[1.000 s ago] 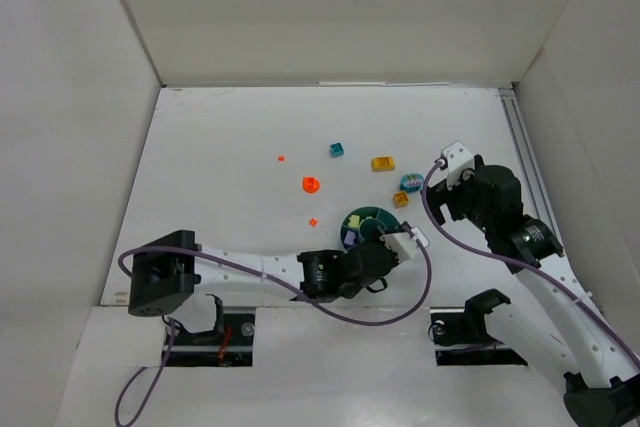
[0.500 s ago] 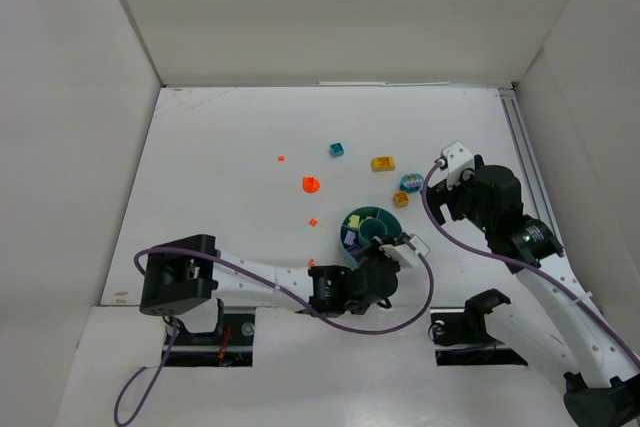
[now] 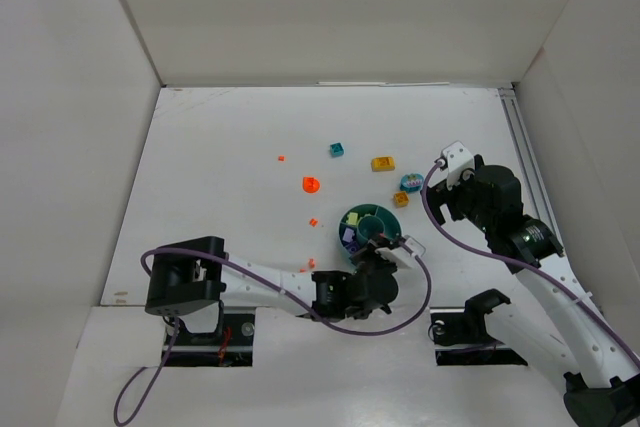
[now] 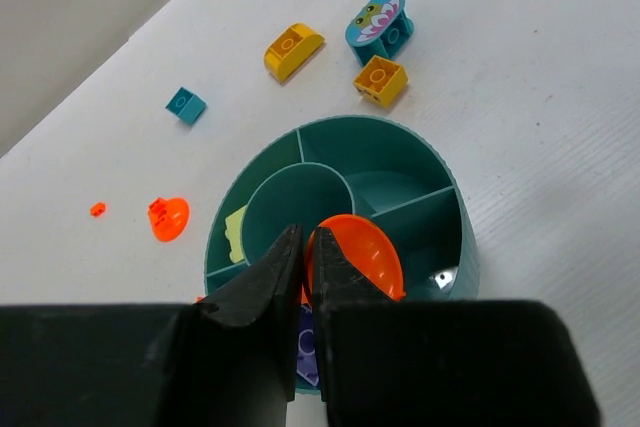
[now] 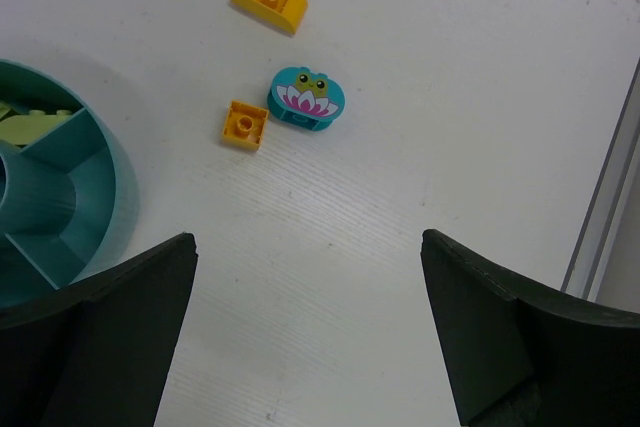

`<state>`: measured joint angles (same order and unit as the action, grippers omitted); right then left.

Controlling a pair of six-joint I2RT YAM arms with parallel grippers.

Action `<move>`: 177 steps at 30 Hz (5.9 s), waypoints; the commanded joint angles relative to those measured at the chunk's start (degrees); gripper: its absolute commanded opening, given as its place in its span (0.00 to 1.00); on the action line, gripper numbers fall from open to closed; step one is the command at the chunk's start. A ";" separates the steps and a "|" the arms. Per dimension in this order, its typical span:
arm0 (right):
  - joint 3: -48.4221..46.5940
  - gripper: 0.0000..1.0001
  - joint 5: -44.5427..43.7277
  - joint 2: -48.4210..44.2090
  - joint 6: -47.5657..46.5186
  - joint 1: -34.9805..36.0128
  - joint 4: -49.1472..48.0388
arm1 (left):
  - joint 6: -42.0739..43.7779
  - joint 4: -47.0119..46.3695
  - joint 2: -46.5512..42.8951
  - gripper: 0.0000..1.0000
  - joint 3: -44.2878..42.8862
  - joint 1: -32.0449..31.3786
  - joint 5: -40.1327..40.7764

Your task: Sort the legos into containers by color

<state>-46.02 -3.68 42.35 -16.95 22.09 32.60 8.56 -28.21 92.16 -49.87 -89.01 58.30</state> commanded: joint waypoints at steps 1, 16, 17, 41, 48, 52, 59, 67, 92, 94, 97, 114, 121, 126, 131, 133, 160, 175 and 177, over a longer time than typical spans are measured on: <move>-0.30 0.98 -0.36 -0.78 0.16 -0.38 -1.57 | -0.12 -2.82 -0.49 0.02 0.38 -0.46 4.18; -0.30 0.98 0.17 -0.78 0.16 -0.38 -1.57 | -1.96 -2.29 -0.49 0.26 0.38 -0.99 6.03; -0.30 0.98 0.17 -0.78 0.16 -0.38 -1.57 | -3.27 -2.29 -0.49 0.26 0.38 -0.99 6.64; -10.91 0.94 2.90 13.88 -2.74 11.62 -9.74 | -60.68 45.25 -36.71 1.00 2.05 53.30 -48.08; -28.30 0.92 1.04 39.45 -7.12 20.62 -10.53 | -58.04 45.87 -32.22 1.00 6.45 69.32 -58.13; -37.00 0.88 3.60 53.41 -10.02 22.47 -10.90 | -56.73 45.87 -32.22 1.00 6.98 72.56 -56.38; -49.50 0.74 5.97 70.12 -13.20 23.79 -6.94 | -53.30 45.87 -32.83 1.00 9.00 81.26 -58.47; -54.08 0.56 3.07 77.88 -13.20 24.32 -7.11 | -53.29 42.44 -32.93 1.00 11.98 82.51 -61.12; -56.37 0.49 4.65 83.95 -13.20 24.32 -6.06 | -52.77 41.04 -32.39 1.00 12.78 82.51 -61.73; -55.85 0.48 4.65 83.95 -13.20 24.32 -6.58 | -52.77 41.04 -32.39 1.00 12.78 82.51 -61.73; -55.85 0.46 4.65 83.95 -12.67 24.32 -6.58 | -52.77 41.04 -32.39 1.00 12.78 82.51 -61.73; -55.85 0.14 7.02 83.43 -12.67 24.32 -6.58 | -52.24 41.04 -32.39 1.00 12.78 82.51 -61.73; -54.62 0.00 8.17 80.61 -12.67 24.32 -7.20 | -52.24 40.51 -32.39 1.00 12.78 82.51 -62.26; -54.09 0.00 8.17 79.47 -12.67 24.32 -7.73 | -52.24 40.51 -32.39 1.00 12.78 82.51 -62.26; -50.93 0.00 9.31 75.52 -12.67 24.32 -10.62 | -52.24 40.51 -32.92 1.00 12.78 82.51 -62.26; -50.40 0.00 9.31 74.20 -12.67 24.32 -11.15 | -52.24 40.51 -32.92 1.00 12.78 82.51 -62.26; -55.41 0.30 8.52 84.13 -13.28 22.12 -7.81 | -51.71 40.51 -32.92 1.00 12.78 82.51 -62.78; -56.46 0.40 9.66 85.80 -12.76 22.12 -7.81 | -51.71 39.98 -32.39 1.00 12.78 82.51 -63.31; -56.46 0.42 11.23 85.80 -12.76 22.12 -7.81 | -51.71 39.98 -32.39 1.00 12.78 82.51 -63.31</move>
<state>-100.84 4.21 126.87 -30.22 44.16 25.15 -43.92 13.06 60.47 -37.82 -6.66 -4.45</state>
